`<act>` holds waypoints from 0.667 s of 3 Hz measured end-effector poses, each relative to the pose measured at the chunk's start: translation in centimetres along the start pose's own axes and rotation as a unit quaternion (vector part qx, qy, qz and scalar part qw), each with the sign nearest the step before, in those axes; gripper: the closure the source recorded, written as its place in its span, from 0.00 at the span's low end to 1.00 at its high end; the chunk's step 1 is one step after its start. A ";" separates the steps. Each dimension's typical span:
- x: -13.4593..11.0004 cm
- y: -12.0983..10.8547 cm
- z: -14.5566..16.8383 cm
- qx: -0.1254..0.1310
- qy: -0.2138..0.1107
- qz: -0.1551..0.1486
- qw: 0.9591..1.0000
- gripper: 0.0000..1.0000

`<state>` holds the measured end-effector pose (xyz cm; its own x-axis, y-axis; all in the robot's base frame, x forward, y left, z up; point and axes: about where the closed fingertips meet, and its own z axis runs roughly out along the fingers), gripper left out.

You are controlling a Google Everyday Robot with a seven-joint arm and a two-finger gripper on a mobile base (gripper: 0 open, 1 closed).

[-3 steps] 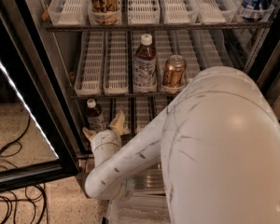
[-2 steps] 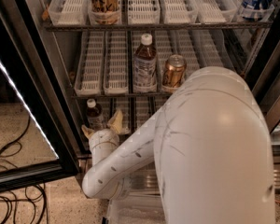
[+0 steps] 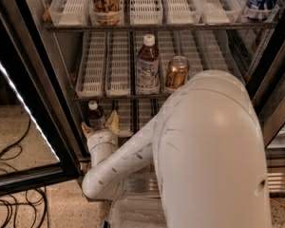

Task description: Pick blue plastic bottle from bottom shelf of fridge

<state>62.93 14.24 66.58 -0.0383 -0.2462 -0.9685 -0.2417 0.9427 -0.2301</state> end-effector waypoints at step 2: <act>0.8 0.7 0.2 -0.007 -0.004 0.093 0.996 0.28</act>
Offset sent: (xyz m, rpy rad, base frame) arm -0.0018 0.0053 -0.0191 0.3311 0.0739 -0.0090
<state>62.94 14.70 65.63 -0.0763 -0.0650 -0.9950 -0.2448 0.9686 -0.0445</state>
